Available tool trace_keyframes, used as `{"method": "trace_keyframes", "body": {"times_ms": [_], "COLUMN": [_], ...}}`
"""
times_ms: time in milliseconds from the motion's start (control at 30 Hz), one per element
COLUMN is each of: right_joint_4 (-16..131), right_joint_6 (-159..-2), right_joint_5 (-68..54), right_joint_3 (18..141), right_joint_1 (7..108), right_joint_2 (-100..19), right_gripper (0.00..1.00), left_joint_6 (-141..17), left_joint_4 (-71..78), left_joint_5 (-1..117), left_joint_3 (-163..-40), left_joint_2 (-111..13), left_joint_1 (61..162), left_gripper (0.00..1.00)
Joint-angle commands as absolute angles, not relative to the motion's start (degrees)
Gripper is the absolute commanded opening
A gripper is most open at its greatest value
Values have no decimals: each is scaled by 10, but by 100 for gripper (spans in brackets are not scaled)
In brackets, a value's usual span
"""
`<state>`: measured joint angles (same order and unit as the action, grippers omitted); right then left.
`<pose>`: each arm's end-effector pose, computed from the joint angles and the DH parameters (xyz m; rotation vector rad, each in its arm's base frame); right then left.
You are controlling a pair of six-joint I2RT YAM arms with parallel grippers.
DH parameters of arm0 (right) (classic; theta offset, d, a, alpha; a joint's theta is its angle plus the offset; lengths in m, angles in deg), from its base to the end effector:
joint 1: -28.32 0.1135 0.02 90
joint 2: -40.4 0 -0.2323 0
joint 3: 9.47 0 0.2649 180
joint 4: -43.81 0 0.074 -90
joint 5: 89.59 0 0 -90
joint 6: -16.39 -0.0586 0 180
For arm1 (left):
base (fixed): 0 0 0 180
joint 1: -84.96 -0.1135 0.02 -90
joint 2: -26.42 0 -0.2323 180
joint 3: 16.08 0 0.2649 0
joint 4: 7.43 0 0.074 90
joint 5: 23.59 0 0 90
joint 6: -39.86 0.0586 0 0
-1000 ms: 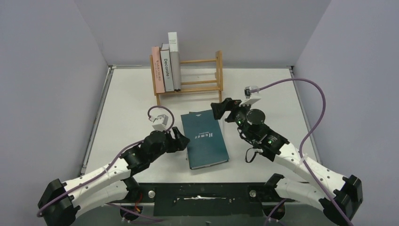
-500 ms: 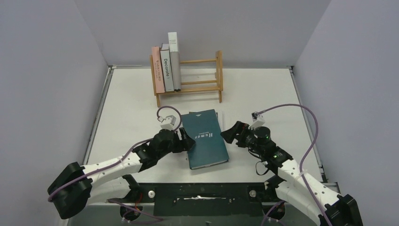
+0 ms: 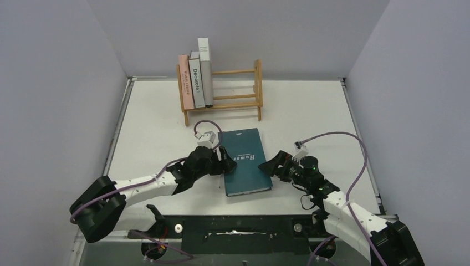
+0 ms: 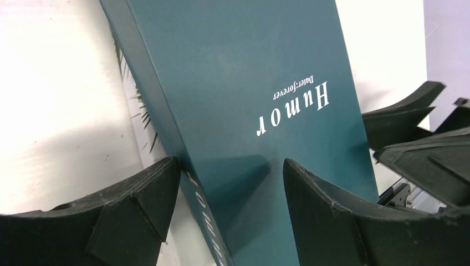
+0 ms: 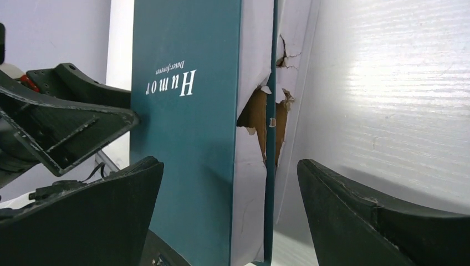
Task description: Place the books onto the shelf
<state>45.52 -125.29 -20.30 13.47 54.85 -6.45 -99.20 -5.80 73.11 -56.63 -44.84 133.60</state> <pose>0.1871 0.1166 0.1199 0.2318 2.2005 1.1844 0.1933 -0.2093 0.1275 -0.0811 2.2593 -0.8495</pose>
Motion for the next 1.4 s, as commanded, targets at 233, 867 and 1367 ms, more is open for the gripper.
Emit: {"method": "trace_keyframes", "body": {"times_ms": [233,867,1367], "right_joint_4": [297,177,144], "right_joint_6": [-1275,-1292,-1312], "right_joint_5": [-281,-322,-342], "right_joint_3": [97,74,62], "right_joint_1": [515,502,499], "right_joint_2": [-111,-214,-163], "right_gripper": [97,96,67], "left_joint_6": [-972,-995,-999], "left_joint_4": [-134,-222,-296], "left_joint_5": [703,661,638], "left_joint_3": [-633,-588,-554], "left_joint_2": [-494,-511,-483], "left_joint_1": [1332,1320,1321], "left_gripper": [68,68,68]}}
